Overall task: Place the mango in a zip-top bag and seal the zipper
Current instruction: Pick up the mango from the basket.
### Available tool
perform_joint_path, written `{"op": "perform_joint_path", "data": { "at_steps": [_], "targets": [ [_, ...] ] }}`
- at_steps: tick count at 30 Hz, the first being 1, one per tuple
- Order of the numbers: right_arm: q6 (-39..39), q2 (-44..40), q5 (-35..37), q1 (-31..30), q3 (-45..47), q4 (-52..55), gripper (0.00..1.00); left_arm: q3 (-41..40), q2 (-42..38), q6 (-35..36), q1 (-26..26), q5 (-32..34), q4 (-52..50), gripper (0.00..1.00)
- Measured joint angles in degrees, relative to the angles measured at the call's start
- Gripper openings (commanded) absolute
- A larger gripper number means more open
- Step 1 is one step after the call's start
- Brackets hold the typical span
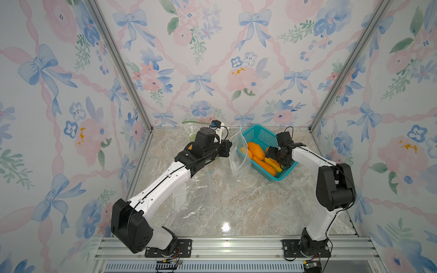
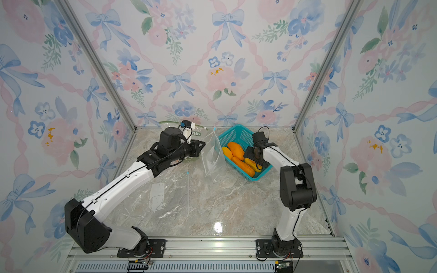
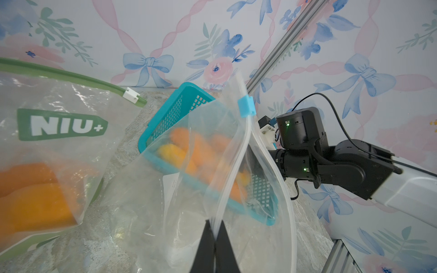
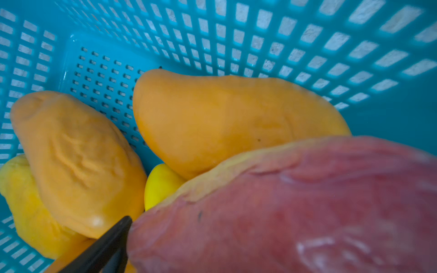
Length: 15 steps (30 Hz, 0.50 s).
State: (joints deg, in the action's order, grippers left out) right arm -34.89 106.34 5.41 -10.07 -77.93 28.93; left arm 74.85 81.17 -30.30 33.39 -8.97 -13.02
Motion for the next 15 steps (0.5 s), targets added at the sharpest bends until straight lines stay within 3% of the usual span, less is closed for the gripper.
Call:
{"op": "perform_joint_path", "data": {
  "at_steps": [7,15],
  "targets": [
    [0.0,0.3,-0.2,2.1,-3.4,-0.7,1.0,-0.1,0.0,-0.3,0.0,0.0,0.8,0.0],
    [0.3,3.2,-0.2,3.0,-4.2,-0.9,0.89,-0.1,0.0,-0.3,0.0,0.0,1.2,0.0]
  ]
}}
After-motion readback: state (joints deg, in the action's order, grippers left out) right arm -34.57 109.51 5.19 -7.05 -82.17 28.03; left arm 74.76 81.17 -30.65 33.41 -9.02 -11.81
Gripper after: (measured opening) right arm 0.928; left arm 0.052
